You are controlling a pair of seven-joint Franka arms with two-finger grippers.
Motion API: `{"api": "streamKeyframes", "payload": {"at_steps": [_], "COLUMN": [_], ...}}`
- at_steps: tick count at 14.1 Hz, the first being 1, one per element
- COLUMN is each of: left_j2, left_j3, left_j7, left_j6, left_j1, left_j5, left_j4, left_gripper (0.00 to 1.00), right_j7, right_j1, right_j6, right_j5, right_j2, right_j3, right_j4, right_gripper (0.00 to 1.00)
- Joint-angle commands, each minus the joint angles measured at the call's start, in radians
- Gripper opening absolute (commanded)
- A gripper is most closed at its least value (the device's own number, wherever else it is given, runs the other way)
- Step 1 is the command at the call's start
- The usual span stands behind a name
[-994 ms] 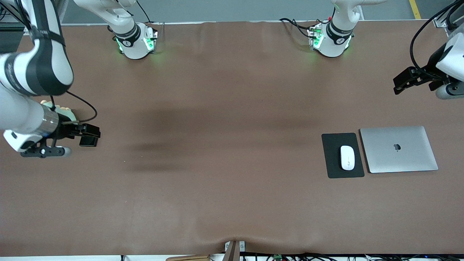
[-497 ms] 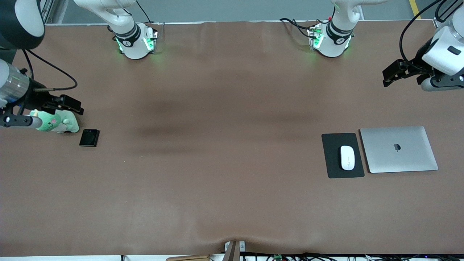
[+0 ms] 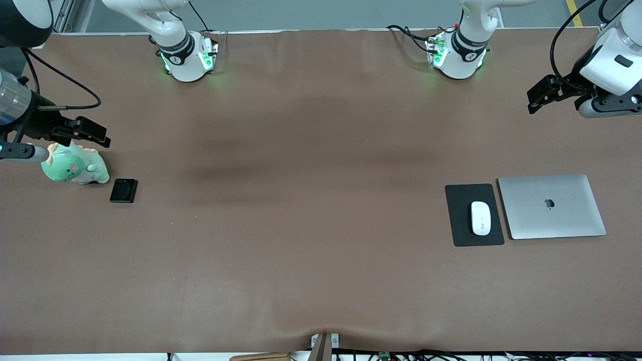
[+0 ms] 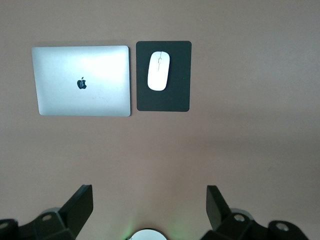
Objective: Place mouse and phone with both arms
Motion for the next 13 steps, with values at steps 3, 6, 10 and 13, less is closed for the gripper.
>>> {"api": "streamKeyframes", "payload": {"at_steps": [3, 6, 10, 13], "left_j2": [-0.011, -0.013, -0.011, -0.007], "left_j3": [0.002, 0.003, 0.005, 0.008], "left_j7": [0.021, 0.021, 0.024, 0.030], "left_j6": [0.016, 0.013, 0.010, 0.010], "left_j1": [-0.001, 0.006, 0.007, 0.009], "left_j5": [-0.020, -0.022, -0.020, -0.019], "left_j4": [-0.015, -0.011, 0.002, 0.018], "left_gripper": [1.00, 1.00, 1.00, 1.00], "right_j7": [0.004, 0.002, 0.005, 0.007], "right_j1": [-0.010, -0.013, -0.015, -0.015], "right_j6": [-0.020, -0.020, -0.038, -0.048], "right_j5": [-0.006, -0.006, -0.006, -0.006], "right_j2": [-0.030, -0.029, -0.021, -0.017], "right_j3": [0.002, 0.002, 0.000, 0.000], "right_j4": [-0.021, -0.018, 0.028, 0.061], "right_gripper": [1.00, 1.00, 1.00, 1.00]}}
